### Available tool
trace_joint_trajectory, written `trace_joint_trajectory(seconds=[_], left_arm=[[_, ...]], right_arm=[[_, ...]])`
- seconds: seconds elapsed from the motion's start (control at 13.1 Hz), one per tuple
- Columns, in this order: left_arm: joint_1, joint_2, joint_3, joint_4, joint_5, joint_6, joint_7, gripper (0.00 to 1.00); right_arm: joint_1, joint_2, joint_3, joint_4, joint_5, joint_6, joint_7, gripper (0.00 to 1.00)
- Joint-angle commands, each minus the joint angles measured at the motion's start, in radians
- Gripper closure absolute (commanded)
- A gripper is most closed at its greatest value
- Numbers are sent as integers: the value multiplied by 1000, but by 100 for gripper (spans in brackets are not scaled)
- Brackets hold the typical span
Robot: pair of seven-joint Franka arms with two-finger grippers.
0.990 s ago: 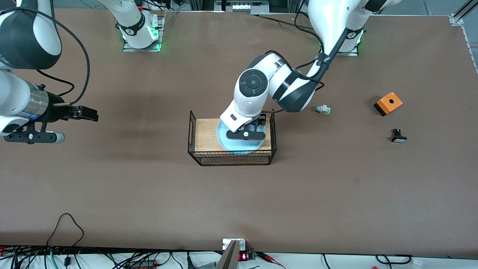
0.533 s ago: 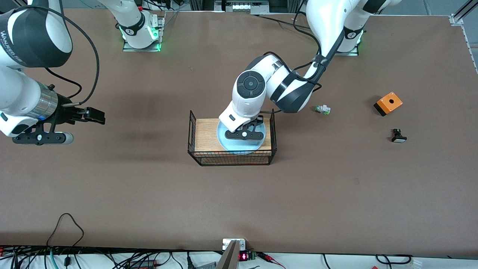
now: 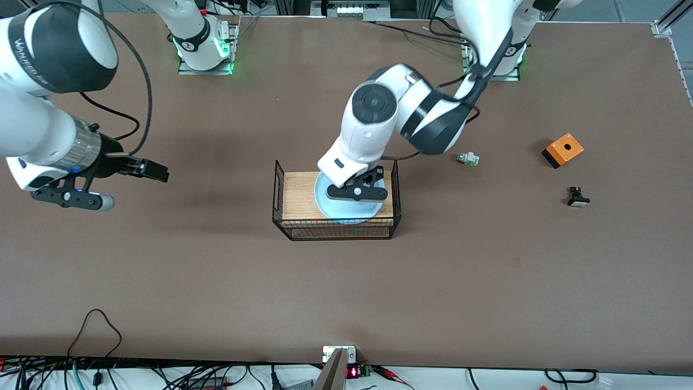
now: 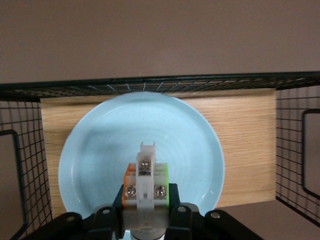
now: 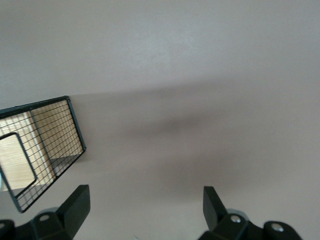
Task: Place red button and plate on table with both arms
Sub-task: 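Lift the button with the left gripper while the right gripper reaches the plate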
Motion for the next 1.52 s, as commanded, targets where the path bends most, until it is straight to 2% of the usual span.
trace_joint_trajectory(seconds=[0.0, 0.3, 0.46, 0.69, 0.91, 1.14, 1.45], left_arm=[[2, -108, 4, -26, 19, -57, 0, 100], [34, -231, 7, -24, 21, -84, 6, 100], [87, -286, 4, -21, 22, -135, 10, 100], [196, -357, 5, -24, 22, -199, 165, 100], [360, -356, 5, -29, 22, -308, 338, 100], [536, -330, 5, -35, 21, -331, 560, 100], [656, -276, 5, -49, 21, -339, 670, 100]], right_arm=[[63, 18, -3, 23, 10, 0, 147, 0], [187, 25, -4, 23, 10, 81, 489, 0], [233, 44, -3, 23, 10, 138, 640, 0], [282, 68, -3, 23, 10, 199, 725, 0], [333, 105, -4, 23, 9, 210, 737, 0], [361, 136, -3, 25, 12, 250, 777, 0], [378, 166, -3, 23, 110, 320, 875, 0]])
